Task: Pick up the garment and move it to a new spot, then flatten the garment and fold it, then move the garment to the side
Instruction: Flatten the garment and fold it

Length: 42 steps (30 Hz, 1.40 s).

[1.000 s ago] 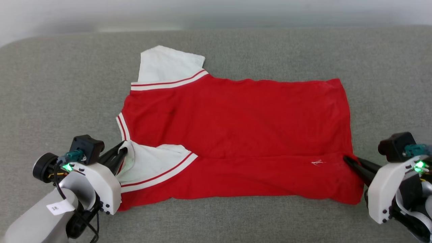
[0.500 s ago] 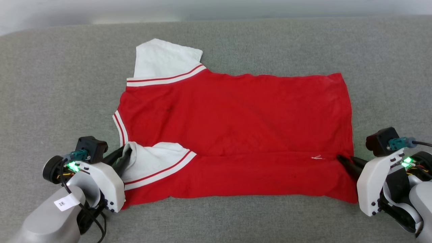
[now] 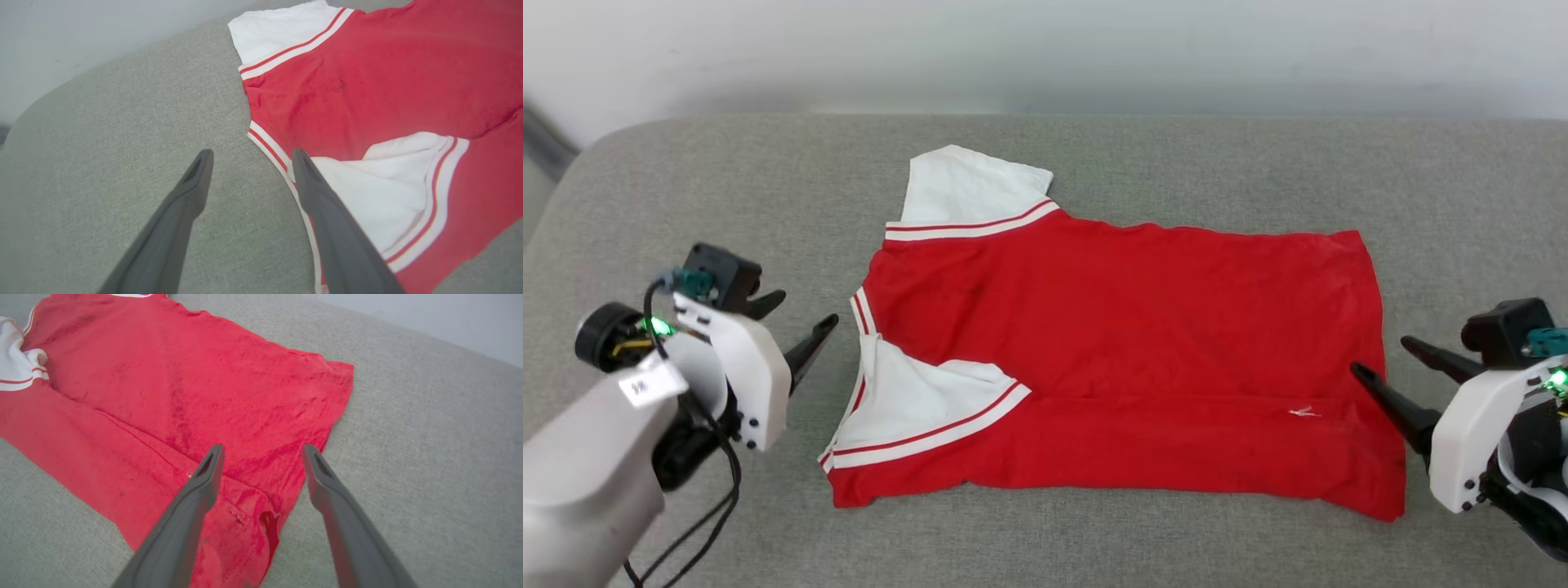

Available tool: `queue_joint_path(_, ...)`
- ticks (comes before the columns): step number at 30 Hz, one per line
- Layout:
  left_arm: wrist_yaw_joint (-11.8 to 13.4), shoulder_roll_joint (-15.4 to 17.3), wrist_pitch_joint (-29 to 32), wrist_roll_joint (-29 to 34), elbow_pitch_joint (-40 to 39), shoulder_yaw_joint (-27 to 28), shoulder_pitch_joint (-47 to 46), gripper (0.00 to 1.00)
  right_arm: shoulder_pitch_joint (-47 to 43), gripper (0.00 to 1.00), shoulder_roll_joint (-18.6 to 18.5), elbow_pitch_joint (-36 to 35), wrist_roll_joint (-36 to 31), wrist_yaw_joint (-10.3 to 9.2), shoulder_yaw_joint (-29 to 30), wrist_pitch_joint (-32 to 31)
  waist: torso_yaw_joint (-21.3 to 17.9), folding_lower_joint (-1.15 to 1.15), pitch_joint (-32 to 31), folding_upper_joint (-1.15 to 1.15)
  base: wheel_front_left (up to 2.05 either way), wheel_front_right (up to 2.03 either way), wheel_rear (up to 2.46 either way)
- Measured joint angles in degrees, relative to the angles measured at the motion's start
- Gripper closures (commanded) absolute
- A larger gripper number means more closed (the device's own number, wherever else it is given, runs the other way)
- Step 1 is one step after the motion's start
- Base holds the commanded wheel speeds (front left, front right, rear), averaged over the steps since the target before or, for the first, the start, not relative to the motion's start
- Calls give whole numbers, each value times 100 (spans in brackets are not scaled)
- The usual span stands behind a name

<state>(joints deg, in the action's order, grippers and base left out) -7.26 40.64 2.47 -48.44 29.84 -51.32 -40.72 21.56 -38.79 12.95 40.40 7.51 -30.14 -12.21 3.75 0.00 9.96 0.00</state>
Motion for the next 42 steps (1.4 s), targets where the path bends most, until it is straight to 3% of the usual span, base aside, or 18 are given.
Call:
queue_joint_path(5, -8, 309, 1258, -461, -524, -62, -372, 0, -78, 0, -7, -108, -15, 0, 216, -25, 63, 0, -79, 0, 0, 0, 0)
queue_joint_path(8, -9, 477, 2451, -1017, -821, -224, -430, 0, -130, 0, 24, -199, -63, 0, 302, -96, 41, 0, -70, 0, 0, 0, 0)
queue_joint_path(9, -9, 477, 2451, -1017, -821, -224, -430, 0, -130, 0, 24, -199, -63, 0, 302, -96, 41, 0, -70, 0, 0, 0, 0)
queue_joint_path(13, -9, 628, 3423, -1416, -1069, -392, -503, 0, -166, 0, 125, -290, -107, 0, 325, -232, -42, 0, 4, 0, 0, 0, 0)
queue_joint_path(19, 30, 614, 3874, -1644, -1102, -563, -339, 0, -147, 0, 219, -374, -163, 0, 319, -379, -170, 0, 140, 0, 0, 0, 0)
queue_joint_path(28, 36, 514, 3810, -1737, -706, -771, 74, 0, -31, 0, 389, -390, -218, 0, 278, -444, -363, 0, 308, 0, 0, 0, 0)
queue_joint_path(29, 35, 494, 3780, -1755, -678, -771, 88, 51, -27, 0, 389, -389, -218, 0, 281, -448, -365, 0, 306, 0, 0, 0, 0)
queue_joint_path(30, 23, 476, 3758, -1775, -657, -771, 93, 89, -15, 0, 387, -390, -218, -1, 282, -457, -367, 0, 302, 0, 0, 0, 0)
queue_joint_path(31, 21, 461, 3726, -1782, -632, -775, 97, 100, 15, 0, 383, -399, -218, -1, 278, -491, -366, 0, 294, 0, 0, 0, 0)
queue_joint_path(37, -7, 410, 3607, -1784, -668, -842, 110, 100, 355, 0, 91, -634, -210, 0, 138, -914, -338, 0, 170, 0, 0, 0, 0)
queue_joint_path(42, -8, 530, 3517, -1735, -877, -889, 97, 100, 716, 0, -330, -808, 68, -1, -64, -1983, -294, 0, 49, 0, 0, 0, 0)
